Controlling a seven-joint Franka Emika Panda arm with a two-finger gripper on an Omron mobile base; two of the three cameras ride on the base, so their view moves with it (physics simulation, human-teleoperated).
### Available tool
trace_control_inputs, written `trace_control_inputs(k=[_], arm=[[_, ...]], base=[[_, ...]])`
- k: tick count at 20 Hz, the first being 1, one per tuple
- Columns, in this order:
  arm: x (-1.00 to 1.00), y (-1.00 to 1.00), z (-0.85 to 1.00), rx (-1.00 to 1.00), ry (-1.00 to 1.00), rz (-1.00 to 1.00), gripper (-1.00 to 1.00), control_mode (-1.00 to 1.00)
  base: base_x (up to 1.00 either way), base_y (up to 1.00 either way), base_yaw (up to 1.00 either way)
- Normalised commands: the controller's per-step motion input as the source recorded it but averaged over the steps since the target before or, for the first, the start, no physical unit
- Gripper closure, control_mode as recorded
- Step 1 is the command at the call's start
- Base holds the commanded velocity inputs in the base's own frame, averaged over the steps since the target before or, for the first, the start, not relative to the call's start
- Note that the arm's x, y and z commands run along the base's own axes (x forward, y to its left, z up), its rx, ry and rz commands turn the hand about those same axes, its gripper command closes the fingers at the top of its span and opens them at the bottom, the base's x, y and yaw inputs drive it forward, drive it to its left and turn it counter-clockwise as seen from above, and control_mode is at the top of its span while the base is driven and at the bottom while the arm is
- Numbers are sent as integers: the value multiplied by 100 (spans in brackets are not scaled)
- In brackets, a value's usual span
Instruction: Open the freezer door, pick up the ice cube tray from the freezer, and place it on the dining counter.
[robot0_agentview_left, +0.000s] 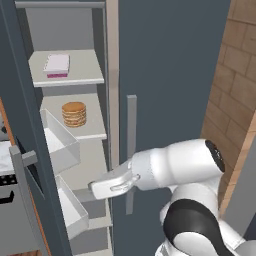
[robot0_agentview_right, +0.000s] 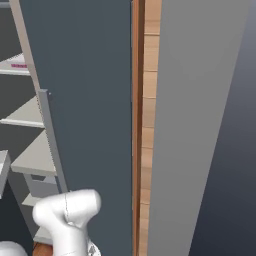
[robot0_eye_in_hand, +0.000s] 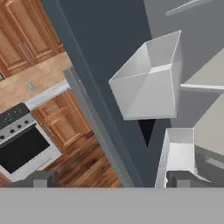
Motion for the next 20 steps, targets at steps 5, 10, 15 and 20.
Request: trace_control_inputs(k=[5,10,15,20], arm=[[85,-5,-1,0,1,-13,-100,-100],[51,-25,51,12,5,-7,-100,-100],[62,-11,18,8,13,-7,-100,-100],[79,31,-28,0,21,-4,-100,-100]], base=[[0,0,0],[0,0,0],[0,0,0],[0,0,0]])
